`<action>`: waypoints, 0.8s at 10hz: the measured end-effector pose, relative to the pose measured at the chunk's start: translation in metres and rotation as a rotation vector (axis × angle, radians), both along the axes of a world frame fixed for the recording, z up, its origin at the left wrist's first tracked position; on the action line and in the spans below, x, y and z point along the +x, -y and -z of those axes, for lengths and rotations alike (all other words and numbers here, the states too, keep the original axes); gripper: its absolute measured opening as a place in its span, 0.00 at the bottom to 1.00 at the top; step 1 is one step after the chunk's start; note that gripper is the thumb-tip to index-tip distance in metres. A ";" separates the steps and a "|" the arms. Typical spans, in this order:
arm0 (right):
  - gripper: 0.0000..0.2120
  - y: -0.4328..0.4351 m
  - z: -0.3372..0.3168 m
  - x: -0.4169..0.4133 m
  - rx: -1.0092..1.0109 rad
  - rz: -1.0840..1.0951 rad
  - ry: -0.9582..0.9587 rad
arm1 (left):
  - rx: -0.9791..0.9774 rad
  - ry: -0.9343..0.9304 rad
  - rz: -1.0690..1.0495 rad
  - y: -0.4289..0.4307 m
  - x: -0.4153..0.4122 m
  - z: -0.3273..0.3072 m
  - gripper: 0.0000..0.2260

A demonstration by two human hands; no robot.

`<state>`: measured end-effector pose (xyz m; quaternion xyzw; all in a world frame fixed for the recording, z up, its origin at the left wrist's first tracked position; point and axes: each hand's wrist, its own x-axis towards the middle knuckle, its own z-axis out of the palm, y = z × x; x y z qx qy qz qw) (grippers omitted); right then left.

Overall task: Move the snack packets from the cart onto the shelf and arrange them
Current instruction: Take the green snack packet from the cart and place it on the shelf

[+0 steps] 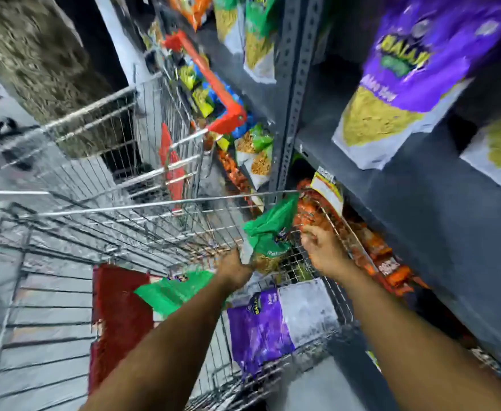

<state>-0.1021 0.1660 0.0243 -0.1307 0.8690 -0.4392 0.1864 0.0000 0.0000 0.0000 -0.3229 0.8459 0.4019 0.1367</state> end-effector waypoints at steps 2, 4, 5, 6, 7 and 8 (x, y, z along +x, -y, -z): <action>0.27 0.031 0.097 -0.064 0.076 0.145 0.213 | -0.005 -0.078 -0.075 -0.004 -0.050 0.049 0.28; 0.30 0.049 0.107 -0.070 0.060 0.083 0.293 | 0.103 -0.109 -0.219 0.020 -0.062 0.088 0.22; 0.16 0.054 0.098 -0.054 -0.060 0.122 0.246 | 0.175 -0.137 -0.259 0.039 -0.050 0.108 0.24; 0.05 0.046 0.069 -0.030 -0.165 0.108 0.197 | 0.328 -0.195 -0.240 0.035 -0.033 0.066 0.14; 0.12 0.031 0.040 -0.009 -0.202 0.084 0.079 | 0.385 -0.270 -0.139 0.030 -0.017 0.025 0.09; 0.04 0.017 -0.005 0.016 -0.320 0.107 0.042 | 0.401 -0.330 -0.035 0.022 0.000 -0.033 0.06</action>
